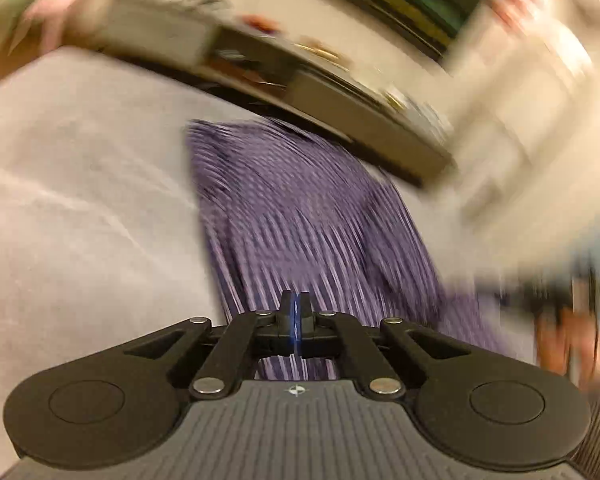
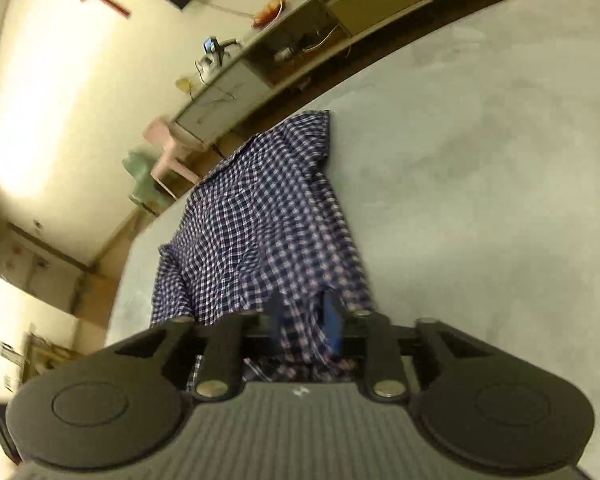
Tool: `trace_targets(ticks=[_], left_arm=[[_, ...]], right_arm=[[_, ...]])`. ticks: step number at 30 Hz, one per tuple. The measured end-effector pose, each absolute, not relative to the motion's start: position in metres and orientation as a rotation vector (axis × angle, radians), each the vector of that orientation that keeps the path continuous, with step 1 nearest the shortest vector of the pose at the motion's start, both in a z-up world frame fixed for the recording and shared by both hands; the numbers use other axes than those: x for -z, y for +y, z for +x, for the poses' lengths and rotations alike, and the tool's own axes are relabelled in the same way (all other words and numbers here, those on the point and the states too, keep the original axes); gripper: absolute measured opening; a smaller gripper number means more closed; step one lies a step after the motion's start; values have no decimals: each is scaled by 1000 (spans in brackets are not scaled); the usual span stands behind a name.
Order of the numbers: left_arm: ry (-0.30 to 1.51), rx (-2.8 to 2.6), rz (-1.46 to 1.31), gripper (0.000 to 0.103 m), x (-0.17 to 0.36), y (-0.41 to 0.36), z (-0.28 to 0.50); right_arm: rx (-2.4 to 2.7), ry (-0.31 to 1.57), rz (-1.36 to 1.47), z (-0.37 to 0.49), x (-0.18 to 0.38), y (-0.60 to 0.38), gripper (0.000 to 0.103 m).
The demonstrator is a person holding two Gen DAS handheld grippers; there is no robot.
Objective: Fold clothes
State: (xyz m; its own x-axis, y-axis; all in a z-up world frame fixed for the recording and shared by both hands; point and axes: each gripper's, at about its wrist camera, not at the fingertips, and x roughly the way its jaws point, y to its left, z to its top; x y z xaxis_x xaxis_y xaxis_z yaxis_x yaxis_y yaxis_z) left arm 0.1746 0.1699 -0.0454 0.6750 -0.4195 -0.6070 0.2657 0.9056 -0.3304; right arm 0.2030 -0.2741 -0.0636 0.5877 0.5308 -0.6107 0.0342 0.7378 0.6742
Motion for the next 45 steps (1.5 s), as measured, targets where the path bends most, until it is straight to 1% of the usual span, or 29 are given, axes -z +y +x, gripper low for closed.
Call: trace_targets(ticks=[1, 2, 3, 4, 5, 6, 7, 8, 11, 16, 17, 19, 20, 22, 25, 26, 27, 29, 31, 32, 33, 34, 35, 36, 41, 42, 43, 44, 45], left_arm=[[726, 448, -104, 6, 46, 153, 151], [719, 504, 13, 16, 47, 137, 129], [695, 564, 155, 35, 48, 120, 104], [639, 617, 315, 48, 50, 100, 78], [571, 667, 479, 69, 53, 81, 54], [507, 721, 599, 87, 56, 65, 35], [444, 777, 704, 92, 60, 49, 20], [401, 833, 782, 93, 64, 37, 8], [419, 937, 904, 93, 79, 14, 5], [408, 923, 1038, 93, 95, 4, 15], [405, 922, 1038, 89, 97, 1, 17], [423, 915, 1005, 49, 93, -6, 21], [440, 910, 970, 11, 89, -10, 22], [423, 883, 784, 10, 57, -2, 38], [410, 724, 294, 10, 4, 51, 92], [439, 646, 104, 10, -4, 78, 117], [475, 562, -89, 10, -9, 107, 143], [575, 475, -398, 11, 6, 157, 185], [658, 428, -548, 15, 28, 184, 204], [682, 405, -572, 28, 36, 190, 204], [702, 385, -592, 51, 43, 196, 202], [703, 369, -612, 66, 48, 200, 196], [696, 347, -634, 87, 52, 204, 186], [693, 340, -641, 89, 57, 203, 179], [715, 352, -615, 91, 79, 182, 161], [720, 361, -596, 90, 82, 176, 160], [723, 364, -567, 88, 85, 170, 158], [729, 360, -533, 73, 87, 164, 159], [747, 362, -494, 37, 89, 160, 161]], right_arm=[[-334, 900, 707, 192, 67, -282, 46], [-341, 905, 708, 183, 71, -290, 50], [-342, 915, 711, 176, 72, -296, 50], [-343, 925, 713, 170, 73, -302, 50], [-344, 921, 713, 167, 71, -306, 51], [-350, 914, 714, 164, 68, -309, 52], [-359, 912, 712, 160, 67, -308, 53], [-367, 910, 711, 157, 66, -306, 54], [-412, 922, 676, 148, 65, -294, 54], [-471, 942, 576, 137, 65, -271, 56], [-472, 941, 577, 136, 63, -270, 56], [-476, 940, 588, 138, 61, -271, 56], [-477, 933, 598, 138, 60, -272, 56], [-481, 915, 614, 137, 58, -276, 56], [-478, 870, 638, 136, 54, -279, 56], [-474, 857, 648, 137, 56, -281, 56], [-470, 844, 658, 139, 58, -283, 56], [-456, 854, 651, 146, 63, -279, 56], [-443, 879, 622, 149, 68, -270, 56], [-447, 898, 592, 150, 71, -265, 56], [-451, 917, 562, 150, 74, -260, 56], [-453, 928, 531, 151, 76, -256, 56], [-453, 934, 501, 151, 76, -252, 55], [-450, 936, 464, 150, 75, -249, 55], [-451, 952, 397, 150, 76, -248, 56], [-454, 959, 378, 149, 78, -246, 56], [-457, 967, 358, 148, 80, -244, 53], [-466, 975, 342, 142, 78, -241, 43], [-475, 983, 326, 136, 76, -239, 34]])
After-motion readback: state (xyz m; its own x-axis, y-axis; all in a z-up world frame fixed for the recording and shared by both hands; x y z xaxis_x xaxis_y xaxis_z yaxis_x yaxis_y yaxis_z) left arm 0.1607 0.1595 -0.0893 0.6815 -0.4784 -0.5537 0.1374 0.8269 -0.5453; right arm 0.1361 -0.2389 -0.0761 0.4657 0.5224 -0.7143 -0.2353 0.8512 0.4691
